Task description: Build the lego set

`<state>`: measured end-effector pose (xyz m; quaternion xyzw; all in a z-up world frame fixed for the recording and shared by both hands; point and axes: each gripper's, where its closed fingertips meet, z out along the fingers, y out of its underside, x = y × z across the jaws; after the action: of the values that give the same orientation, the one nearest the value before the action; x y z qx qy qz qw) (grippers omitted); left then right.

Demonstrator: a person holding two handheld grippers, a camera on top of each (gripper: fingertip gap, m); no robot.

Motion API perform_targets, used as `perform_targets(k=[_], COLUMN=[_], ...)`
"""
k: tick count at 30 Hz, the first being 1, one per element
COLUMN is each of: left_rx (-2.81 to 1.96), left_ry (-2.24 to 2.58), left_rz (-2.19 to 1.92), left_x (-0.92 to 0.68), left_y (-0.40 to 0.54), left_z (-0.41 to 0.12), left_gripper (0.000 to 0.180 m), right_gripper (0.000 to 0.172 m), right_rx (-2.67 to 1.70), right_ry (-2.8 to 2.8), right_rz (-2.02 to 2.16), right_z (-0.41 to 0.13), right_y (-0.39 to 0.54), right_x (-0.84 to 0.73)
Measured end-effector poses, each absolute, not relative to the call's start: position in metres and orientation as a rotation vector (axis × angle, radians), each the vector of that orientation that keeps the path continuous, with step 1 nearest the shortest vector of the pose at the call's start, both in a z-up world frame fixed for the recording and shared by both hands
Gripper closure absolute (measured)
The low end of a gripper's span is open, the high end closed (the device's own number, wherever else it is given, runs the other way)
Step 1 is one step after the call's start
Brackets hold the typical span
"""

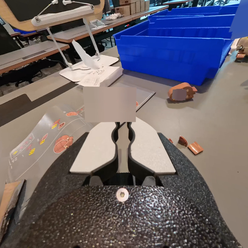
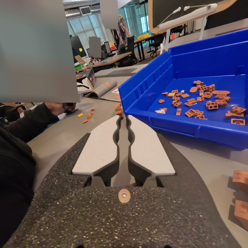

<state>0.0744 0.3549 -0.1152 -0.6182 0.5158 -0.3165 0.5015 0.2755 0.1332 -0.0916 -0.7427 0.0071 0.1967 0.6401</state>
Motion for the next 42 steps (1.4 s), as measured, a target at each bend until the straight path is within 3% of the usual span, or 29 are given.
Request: perform_targets(k=[27,32,42], left_rx=[-1.492,-1.476,-1.488], left_ry=[1.342,1.304,1.289], left_rz=[-0.664,-0.711,-0.710], left_x=[0.081,0.078,0.078], left_y=[0.353,0.353,0.356], left_z=[-0.127,-0.121,-0.121], left_gripper=[0.171,0.180,0.180], right_gripper=[0.172,0.172,0.172], right_rx=[-1.756,-1.738,-1.746], right_ry=[0.182,0.204,0.202], right_rz=[0.322,0.288,0.295], right_z=[-0.103,-0.101,-0.102], right_y=[0.138,0.136,0.137], right_x=[0.306,0.312,0.311])
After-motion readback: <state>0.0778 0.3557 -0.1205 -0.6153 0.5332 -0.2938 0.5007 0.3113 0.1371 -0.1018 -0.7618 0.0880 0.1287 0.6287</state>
